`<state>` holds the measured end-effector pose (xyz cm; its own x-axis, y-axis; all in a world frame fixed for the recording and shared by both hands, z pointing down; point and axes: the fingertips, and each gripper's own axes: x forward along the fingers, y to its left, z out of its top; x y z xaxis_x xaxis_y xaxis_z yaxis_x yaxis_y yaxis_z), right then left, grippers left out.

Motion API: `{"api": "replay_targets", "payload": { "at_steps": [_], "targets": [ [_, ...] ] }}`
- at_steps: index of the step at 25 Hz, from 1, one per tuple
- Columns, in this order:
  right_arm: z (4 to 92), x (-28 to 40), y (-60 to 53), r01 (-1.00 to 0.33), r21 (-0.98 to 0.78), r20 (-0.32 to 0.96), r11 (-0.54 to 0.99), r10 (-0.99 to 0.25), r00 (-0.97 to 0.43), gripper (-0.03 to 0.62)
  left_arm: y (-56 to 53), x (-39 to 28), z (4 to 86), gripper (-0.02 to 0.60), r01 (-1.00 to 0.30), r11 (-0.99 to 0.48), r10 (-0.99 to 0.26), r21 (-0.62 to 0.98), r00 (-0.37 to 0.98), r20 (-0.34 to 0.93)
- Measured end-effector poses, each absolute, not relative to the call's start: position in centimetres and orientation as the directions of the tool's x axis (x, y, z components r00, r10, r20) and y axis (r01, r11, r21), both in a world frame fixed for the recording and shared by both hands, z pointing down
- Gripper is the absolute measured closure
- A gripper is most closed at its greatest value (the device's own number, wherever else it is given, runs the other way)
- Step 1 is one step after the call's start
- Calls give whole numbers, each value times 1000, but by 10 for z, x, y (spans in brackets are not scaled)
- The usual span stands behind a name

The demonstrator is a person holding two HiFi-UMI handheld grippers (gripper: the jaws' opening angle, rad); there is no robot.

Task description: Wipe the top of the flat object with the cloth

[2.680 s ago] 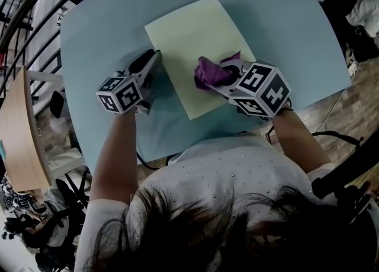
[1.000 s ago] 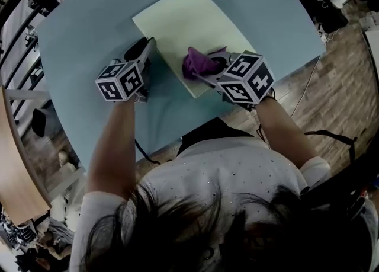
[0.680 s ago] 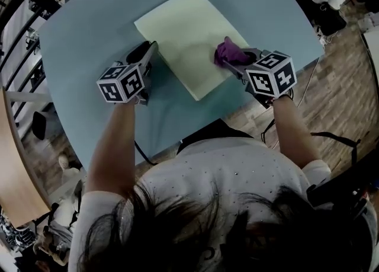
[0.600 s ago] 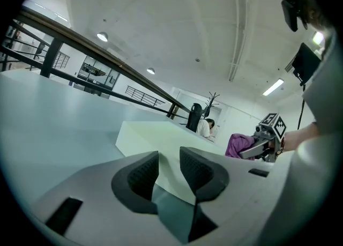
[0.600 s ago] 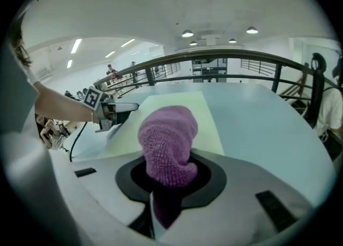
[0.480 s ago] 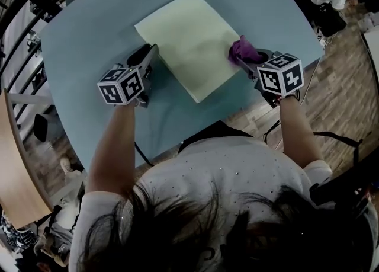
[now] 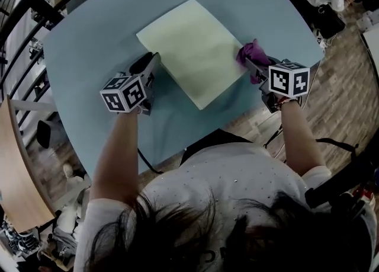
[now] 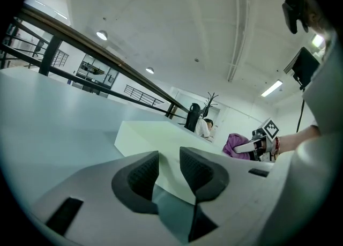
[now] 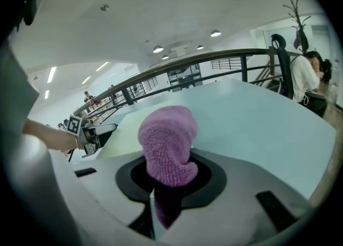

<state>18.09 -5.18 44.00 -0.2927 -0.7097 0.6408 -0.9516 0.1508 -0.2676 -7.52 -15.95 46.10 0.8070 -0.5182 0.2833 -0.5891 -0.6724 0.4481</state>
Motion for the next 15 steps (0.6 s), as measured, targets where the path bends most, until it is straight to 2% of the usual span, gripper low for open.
{"api": "replay_targets", "payload": {
  "at_steps": [3,5,8,10,12,15],
  "targets": [
    [418,152,-56,-936,-274,594,222,-726,-346,508,-161,-77,458,469,-588,-680,-521,437,808,277],
    [396,97,-57,-856,-353,493,376,-703,-513,510,-166,-79,456,469,-585,-684,-521,435,810,271],
    [389,4,-34,-669,-490,369,558,-563,-740,510,-168,-83,460,469,-589,-683,-524,432,807,273],
    [410,-35,-13,-627,-451,432,635,-459,-776,509,-167,-84,465,469,-591,-684,-525,428,806,273],
    [434,-50,-2,-627,-329,554,706,-394,-734,508,-168,-86,466,469,-589,-685,-524,428,807,271],
    [439,-40,0,-656,-283,601,700,-404,-690,508,-168,-86,461,469,-579,-688,-516,437,814,267]
  ]
}}
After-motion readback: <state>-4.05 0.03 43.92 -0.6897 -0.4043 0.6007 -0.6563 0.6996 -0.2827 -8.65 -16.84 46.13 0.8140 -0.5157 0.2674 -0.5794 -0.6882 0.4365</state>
